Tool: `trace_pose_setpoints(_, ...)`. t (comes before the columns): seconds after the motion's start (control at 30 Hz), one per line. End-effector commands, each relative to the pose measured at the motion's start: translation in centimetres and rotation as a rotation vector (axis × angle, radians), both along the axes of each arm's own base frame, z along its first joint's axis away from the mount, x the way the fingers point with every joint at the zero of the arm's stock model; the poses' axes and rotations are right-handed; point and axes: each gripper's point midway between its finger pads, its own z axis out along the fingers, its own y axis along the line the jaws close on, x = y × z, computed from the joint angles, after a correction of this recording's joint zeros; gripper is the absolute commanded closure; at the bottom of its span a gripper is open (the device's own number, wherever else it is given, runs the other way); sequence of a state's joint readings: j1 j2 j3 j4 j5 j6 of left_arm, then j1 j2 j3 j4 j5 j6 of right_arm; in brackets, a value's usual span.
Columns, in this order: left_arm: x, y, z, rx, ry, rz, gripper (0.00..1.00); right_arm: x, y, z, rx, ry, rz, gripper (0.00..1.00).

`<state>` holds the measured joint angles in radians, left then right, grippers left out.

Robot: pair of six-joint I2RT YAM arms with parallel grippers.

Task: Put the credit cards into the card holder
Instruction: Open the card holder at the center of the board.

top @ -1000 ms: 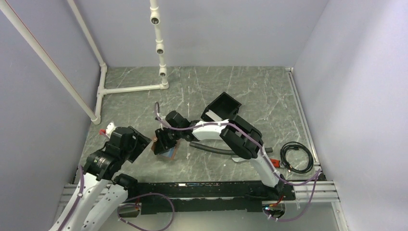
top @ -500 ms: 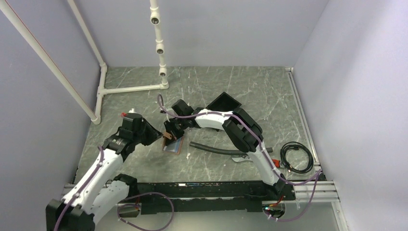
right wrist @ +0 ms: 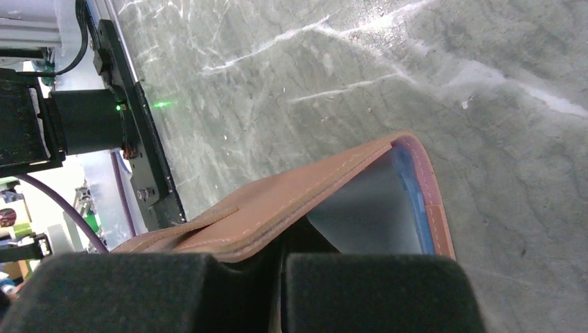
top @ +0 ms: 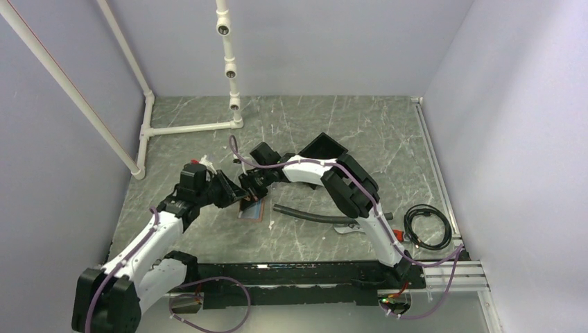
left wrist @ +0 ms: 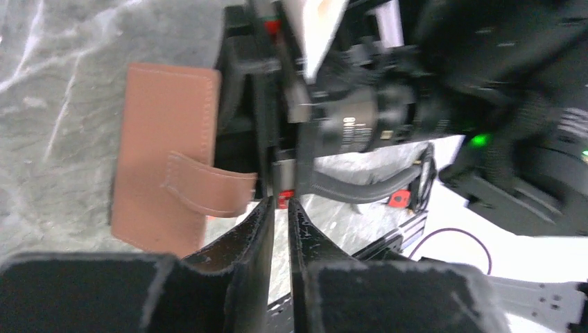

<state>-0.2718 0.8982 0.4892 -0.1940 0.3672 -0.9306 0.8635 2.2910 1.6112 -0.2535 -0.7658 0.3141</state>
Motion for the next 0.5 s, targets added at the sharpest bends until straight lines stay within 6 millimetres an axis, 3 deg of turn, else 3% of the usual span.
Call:
trace_pose_setpoints(0.0,-0.2,0.4,-1.8,0.063,0.073,-0.012,0.87,0.4,-1.3,-0.9,-0.044,0.015,-0.016,1.0)
trace_pose_setpoints(0.07,-0.4,1.9,-3.1,0.136,0.132,0.052,0.95,0.9,-1.8,-0.7,-0.055,0.008,-0.03,1.0)
trace_pose_setpoints(0.33,-1.0,6.6,-6.7,0.343,0.279,0.249,0.98,2.4,-3.5,-0.2,-0.122,-0.072,-0.061,1.0)
trace_pose_setpoints(0.47,-0.7,7.5,-8.1,0.377,0.303,0.287,0.99,2.4,-3.8,-0.4,-0.155,-0.098,-0.076,1.0)
